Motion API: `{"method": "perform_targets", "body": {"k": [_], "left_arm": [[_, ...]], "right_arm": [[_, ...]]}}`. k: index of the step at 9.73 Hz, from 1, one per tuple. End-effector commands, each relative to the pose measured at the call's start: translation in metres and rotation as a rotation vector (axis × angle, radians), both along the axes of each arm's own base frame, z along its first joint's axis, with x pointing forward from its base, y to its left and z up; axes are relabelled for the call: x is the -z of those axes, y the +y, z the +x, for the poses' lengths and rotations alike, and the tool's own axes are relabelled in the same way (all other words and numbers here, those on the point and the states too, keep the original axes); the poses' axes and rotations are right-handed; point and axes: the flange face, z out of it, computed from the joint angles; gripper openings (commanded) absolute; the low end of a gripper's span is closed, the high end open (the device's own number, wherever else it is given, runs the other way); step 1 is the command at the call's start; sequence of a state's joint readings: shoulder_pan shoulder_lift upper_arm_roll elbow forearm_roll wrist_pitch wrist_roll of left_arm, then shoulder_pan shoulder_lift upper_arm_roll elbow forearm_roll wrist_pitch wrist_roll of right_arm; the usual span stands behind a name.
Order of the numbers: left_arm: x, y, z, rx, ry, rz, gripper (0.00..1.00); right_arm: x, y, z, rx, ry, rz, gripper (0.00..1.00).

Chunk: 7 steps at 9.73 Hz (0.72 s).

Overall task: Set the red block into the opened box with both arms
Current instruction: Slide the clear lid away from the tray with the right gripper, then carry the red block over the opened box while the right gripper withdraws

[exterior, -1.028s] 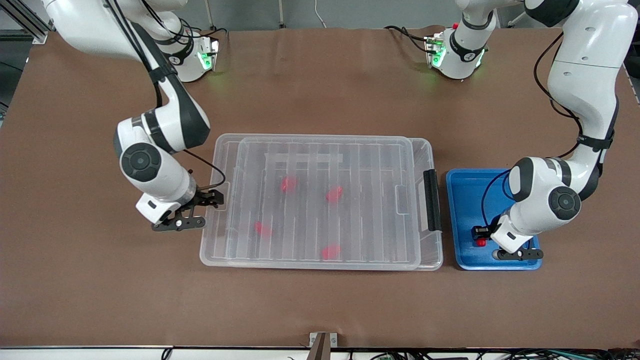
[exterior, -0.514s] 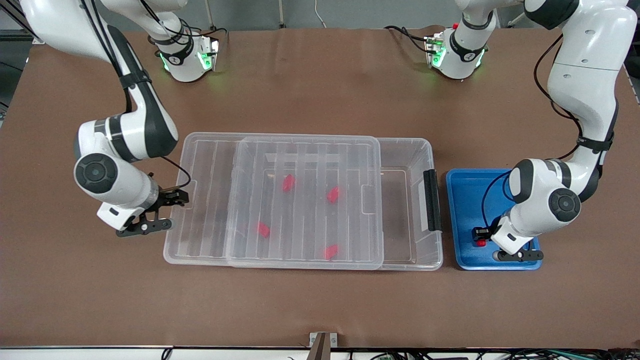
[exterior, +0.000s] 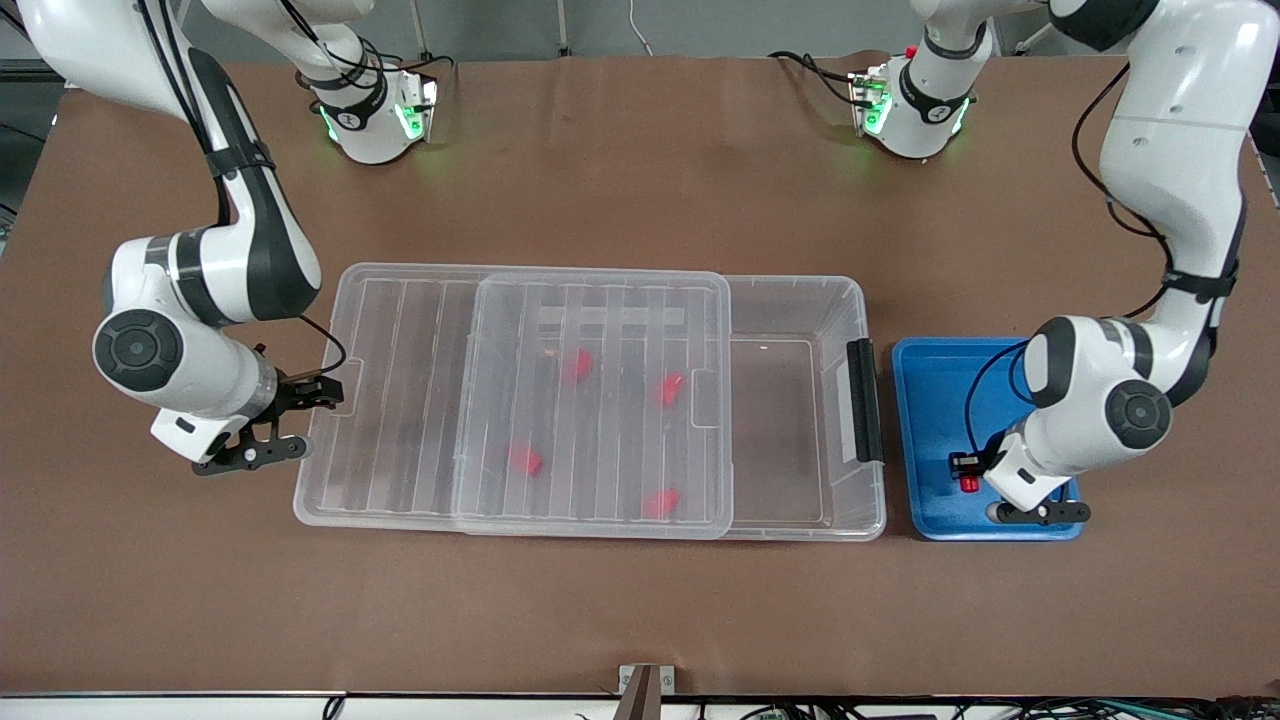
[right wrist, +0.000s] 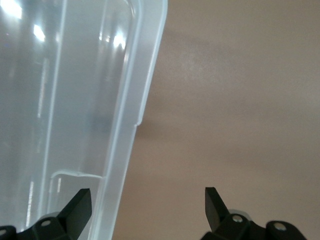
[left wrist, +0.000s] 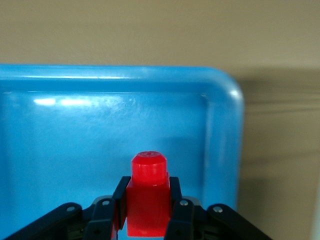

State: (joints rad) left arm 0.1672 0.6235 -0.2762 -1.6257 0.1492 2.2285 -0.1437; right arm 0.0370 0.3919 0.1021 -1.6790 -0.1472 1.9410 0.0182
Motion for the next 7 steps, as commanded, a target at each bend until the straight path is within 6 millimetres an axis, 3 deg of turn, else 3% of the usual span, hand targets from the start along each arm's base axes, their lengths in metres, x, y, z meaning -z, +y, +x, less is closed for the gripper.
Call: {"method": "perform_targets", "body": {"k": [1,2,3,5,6,7], "left_arm": [[-0.085,-0.059,-0.032,-0.010,0.041,0.030,0.01],[-0.109,-0.094,-0.048,-0.032,0.057,0.031,0.01],[-0.118,-0.136,-0.064,-0.063,0.071,0.016,0.02],[-0.102,-0.208,-0.089,-0.169,0.104,-0.006,0.02],[-0.088,-0.239,-0.102,-0.155,0.110,-0.013,0.03],[-0.071,-0.260,-0.115,-0.145,0.094,-0.031,0.03]], "right_arm": [[-0.068,0.009,0.004,0.212,-0.057,0.046,1.00],[-0.115,0.008,0.002,0.268,-0.121,0.054,1.00],[-0.162,-0.001,-0.008,0.292,-0.160,0.055,1.00],[-0.236,-0.043,-0.045,0.369,-0.179,0.073,1.00],[-0.260,-0.061,-0.065,0.397,-0.168,0.093,1.00],[-0.272,-0.072,-0.077,0.394,-0.151,0.090,1.00]]}}
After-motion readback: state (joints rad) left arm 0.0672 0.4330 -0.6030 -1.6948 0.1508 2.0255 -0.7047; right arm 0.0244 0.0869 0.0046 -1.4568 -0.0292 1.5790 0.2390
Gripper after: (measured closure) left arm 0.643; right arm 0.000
